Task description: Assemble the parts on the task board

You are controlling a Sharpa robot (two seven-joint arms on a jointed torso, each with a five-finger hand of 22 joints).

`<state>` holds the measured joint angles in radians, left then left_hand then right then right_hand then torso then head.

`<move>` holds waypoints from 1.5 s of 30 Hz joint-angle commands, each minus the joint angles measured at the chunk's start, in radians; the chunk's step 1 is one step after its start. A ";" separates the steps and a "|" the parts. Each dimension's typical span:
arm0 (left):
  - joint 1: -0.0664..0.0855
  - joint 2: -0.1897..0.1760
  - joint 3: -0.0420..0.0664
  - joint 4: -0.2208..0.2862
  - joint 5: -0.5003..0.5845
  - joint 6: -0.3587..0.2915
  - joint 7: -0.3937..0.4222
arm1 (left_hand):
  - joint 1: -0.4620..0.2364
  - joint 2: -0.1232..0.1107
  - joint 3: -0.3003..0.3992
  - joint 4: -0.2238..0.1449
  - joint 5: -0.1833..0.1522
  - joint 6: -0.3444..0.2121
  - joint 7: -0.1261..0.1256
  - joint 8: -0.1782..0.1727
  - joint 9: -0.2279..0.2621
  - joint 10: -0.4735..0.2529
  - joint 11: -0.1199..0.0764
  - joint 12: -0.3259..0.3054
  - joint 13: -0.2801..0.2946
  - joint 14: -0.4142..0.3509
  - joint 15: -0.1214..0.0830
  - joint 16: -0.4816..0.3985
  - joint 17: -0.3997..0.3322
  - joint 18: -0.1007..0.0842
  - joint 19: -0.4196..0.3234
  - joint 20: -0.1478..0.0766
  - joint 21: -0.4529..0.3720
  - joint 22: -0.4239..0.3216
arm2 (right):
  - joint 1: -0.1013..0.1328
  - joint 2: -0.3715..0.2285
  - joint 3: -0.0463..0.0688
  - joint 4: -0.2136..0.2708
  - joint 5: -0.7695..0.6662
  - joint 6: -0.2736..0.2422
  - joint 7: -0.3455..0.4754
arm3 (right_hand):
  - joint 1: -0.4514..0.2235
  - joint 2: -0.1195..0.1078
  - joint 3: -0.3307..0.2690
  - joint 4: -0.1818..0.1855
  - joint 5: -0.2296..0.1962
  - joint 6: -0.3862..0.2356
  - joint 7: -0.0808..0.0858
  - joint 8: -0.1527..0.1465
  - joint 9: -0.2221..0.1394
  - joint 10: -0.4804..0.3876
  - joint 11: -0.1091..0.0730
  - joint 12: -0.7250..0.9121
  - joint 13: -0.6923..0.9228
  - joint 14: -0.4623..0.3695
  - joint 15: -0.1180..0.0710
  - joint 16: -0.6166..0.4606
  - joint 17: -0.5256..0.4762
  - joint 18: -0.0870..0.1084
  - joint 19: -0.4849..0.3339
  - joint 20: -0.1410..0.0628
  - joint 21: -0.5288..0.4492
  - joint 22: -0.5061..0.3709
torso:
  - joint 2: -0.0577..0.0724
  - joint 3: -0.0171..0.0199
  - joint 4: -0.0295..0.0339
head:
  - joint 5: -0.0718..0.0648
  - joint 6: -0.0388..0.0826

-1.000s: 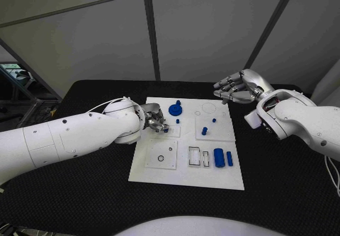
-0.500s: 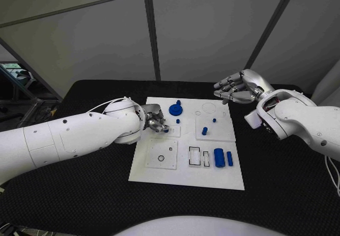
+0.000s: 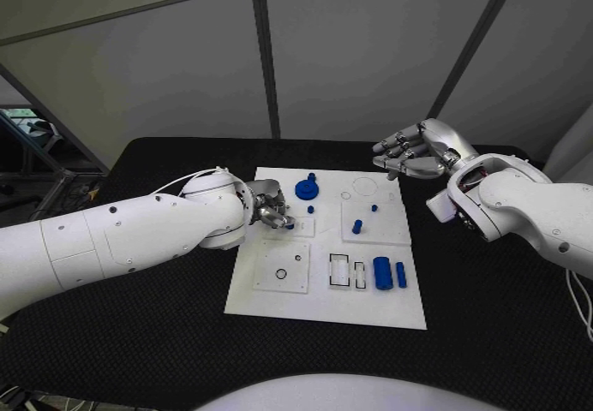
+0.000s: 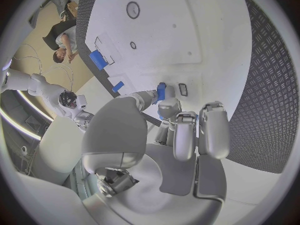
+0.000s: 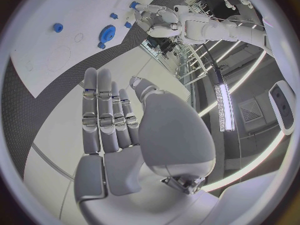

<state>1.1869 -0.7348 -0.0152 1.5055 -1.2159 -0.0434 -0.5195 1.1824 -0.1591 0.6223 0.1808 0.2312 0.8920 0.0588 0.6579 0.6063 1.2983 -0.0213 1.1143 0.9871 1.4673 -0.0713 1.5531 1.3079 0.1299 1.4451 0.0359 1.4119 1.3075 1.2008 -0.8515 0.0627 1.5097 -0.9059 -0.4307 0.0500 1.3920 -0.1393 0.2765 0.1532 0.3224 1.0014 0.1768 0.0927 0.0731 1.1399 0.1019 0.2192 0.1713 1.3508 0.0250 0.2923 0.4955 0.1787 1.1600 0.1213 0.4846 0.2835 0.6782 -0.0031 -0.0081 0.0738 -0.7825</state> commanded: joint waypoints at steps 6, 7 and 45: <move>-0.003 0.000 -0.003 -0.002 0.005 0.009 -0.007 | -0.050 -0.012 0.148 -0.146 0.055 0.009 -0.017 0.023 0.030 0.023 -0.009 0.015 0.012 0.097 -0.012 0.002 0.241 -0.076 0.010 -0.006 0.005 0.036 | 0.002 0.001 0.001 0.000 -0.002 0.007 0.003 | -0.010 0.003 -0.006 0.002 0.003 0.005 0.002 -0.005 0.002 0.007 -0.001 -0.005 -0.001 0.007 -0.002 -0.005 -0.002 0.004 0.005 0.001 -0.006 -0.001 | 0.000 0.0006 -0.0006 | -0.001 -0.003; -0.003 0.000 -0.003 -0.003 0.006 0.008 -0.007 | -0.061 -0.011 0.139 -0.139 0.054 0.012 -0.020 0.026 0.034 0.025 -0.010 0.018 0.014 0.097 -0.013 0.002 0.241 -0.077 0.010 -0.007 0.005 0.036 | 0.002 0.001 0.001 -0.001 -0.002 0.007 0.002 | -0.010 0.003 -0.006 0.002 0.003 0.005 0.002 -0.005 0.002 0.007 -0.001 -0.005 -0.001 0.007 -0.002 -0.005 -0.002 0.004 0.005 0.001 -0.006 -0.001 | 0.000 0.0008 -0.0003 | -0.001 -0.004; -0.003 0.031 -0.003 -0.052 0.017 0.038 -0.005 | -0.194 0.011 -0.200 0.022 0.053 0.055 -0.033 0.006 0.070 0.035 -0.020 0.053 0.048 0.101 -0.023 0.012 0.254 -0.080 0.021 -0.018 0.008 0.058 | 0.002 0.006 0.001 -0.007 -0.002 0.013 -0.006 | -0.014 0.007 -0.005 0.007 0.029 0.000 0.005 -0.009 0.001 0.004 0.001 -0.007 -0.014 0.008 0.000 -0.018 -0.001 0.004 0.010 0.003 -0.020 -0.010 | -0.001 -0.0005 0.0000 | -0.006 -0.011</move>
<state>1.1839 -0.7047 -0.0174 1.4552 -1.2022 -0.0214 -0.5210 0.9935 -0.1484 0.4269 0.2015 0.2860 0.9419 0.0266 0.6671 0.6757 1.3274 -0.0440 1.1617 1.0348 1.4669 -0.0859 1.5608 1.3079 0.1297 1.4596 0.0214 1.4158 1.3074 1.2007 -0.8468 0.0626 1.5022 -0.9060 -0.4240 0.0415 1.3868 -0.1340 0.2742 0.1554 0.3483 1.0014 0.1768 0.0890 0.0729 1.1399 0.1018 0.2153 0.1582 1.3508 0.0250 0.2787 0.4948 0.1787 1.1635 0.1248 0.4707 0.2743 0.6780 -0.0030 -0.0087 0.0679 -0.7918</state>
